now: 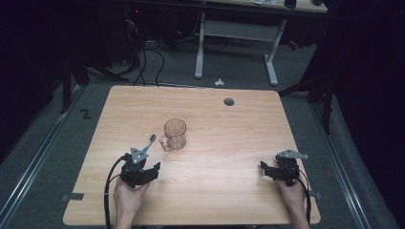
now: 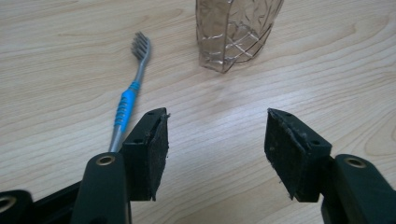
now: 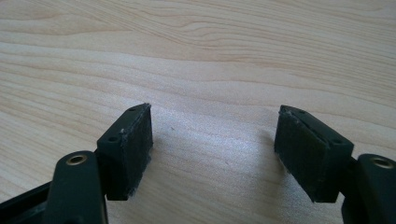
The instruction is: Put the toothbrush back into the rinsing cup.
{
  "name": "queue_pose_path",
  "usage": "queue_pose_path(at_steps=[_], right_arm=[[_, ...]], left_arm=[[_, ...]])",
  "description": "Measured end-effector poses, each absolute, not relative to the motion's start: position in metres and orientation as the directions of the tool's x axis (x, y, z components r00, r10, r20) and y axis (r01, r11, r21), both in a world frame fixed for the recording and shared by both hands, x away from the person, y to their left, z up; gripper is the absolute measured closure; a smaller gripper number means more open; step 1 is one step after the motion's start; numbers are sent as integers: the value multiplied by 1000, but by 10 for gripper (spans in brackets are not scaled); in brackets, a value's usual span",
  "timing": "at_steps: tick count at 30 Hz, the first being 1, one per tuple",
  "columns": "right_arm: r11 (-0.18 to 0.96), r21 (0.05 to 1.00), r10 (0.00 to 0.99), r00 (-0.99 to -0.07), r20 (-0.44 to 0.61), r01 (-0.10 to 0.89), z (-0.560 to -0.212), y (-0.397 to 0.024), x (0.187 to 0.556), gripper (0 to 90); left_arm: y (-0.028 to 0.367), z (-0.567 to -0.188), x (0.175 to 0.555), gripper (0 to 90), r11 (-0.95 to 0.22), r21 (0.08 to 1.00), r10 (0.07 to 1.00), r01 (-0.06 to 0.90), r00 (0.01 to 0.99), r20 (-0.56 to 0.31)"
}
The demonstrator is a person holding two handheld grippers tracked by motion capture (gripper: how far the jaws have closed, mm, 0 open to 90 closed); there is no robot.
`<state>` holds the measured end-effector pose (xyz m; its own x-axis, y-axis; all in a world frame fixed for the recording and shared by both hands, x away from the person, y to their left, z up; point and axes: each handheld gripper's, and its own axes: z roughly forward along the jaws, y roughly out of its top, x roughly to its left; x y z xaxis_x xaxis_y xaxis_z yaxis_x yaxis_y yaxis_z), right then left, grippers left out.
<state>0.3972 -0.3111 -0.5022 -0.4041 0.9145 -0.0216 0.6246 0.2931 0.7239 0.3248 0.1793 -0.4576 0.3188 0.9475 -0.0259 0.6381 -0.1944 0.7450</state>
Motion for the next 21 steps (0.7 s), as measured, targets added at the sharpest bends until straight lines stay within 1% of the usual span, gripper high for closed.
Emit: queue_pose_path(at_steps=[21], right_arm=[[293, 724, 915, -404, -21, 625, -502, -311, 397, 283]], left_arm=[[199, -449, 339, 415, -216, 710, 957, 670, 290, 18]])
